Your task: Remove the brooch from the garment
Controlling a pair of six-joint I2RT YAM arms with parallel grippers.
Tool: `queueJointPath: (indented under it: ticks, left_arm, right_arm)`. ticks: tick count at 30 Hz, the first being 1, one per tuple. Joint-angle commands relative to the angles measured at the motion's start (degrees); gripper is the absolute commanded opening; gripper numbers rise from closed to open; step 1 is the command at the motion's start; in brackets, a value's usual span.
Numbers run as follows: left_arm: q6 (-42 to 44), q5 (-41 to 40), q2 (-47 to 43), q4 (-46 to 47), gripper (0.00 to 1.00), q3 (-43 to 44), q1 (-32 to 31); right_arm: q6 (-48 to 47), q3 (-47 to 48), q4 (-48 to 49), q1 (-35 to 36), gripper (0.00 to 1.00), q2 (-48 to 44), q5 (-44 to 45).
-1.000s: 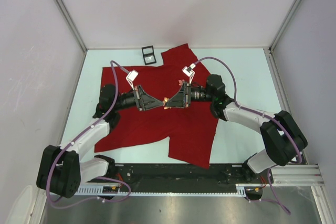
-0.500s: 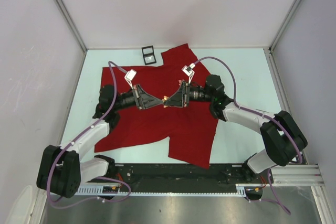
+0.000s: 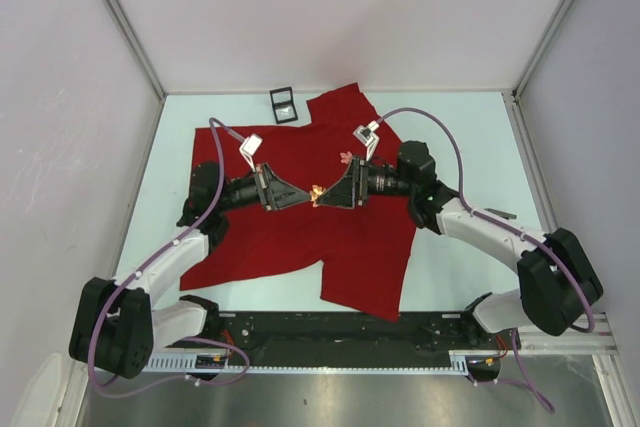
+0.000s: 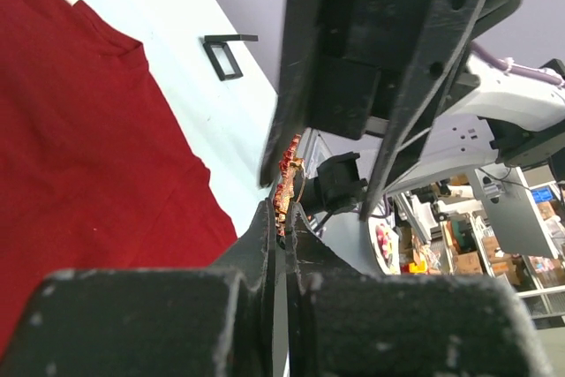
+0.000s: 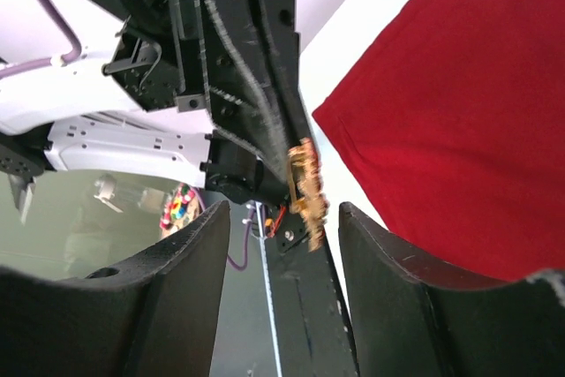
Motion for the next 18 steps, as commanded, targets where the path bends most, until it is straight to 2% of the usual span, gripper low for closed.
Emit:
queueJointPath:
  ticks: [1, 3, 7, 18]
  left_arm:
    - [2.94, 0.85, -0.81, -0.04, 0.00, 2.28, -0.30]
    - [2.76, 1.47, -0.46, 0.31, 0.00, 2.63, -0.30]
    - [2.85, 2.61, -0.46, 0.31, 0.00, 2.90, -0.30]
    - [2.76, 4.45, -0.64, 0.66, 0.01, 2.20, -0.47]
  right_arm:
    - [-4.77, 2.05, -5.30, -0.28, 0.55, -2.99, -0.65]
    - [-4.95, 2.05, -5.39, -0.37, 0.52, -2.91, -0.39]
    - [-4.51, 2.05, -4.08, -0.63, 0.34, -2.55, -0.03]
    - [-3.46, 1.96, -0.91, -0.72, 0.26, -1.85, 0.76]
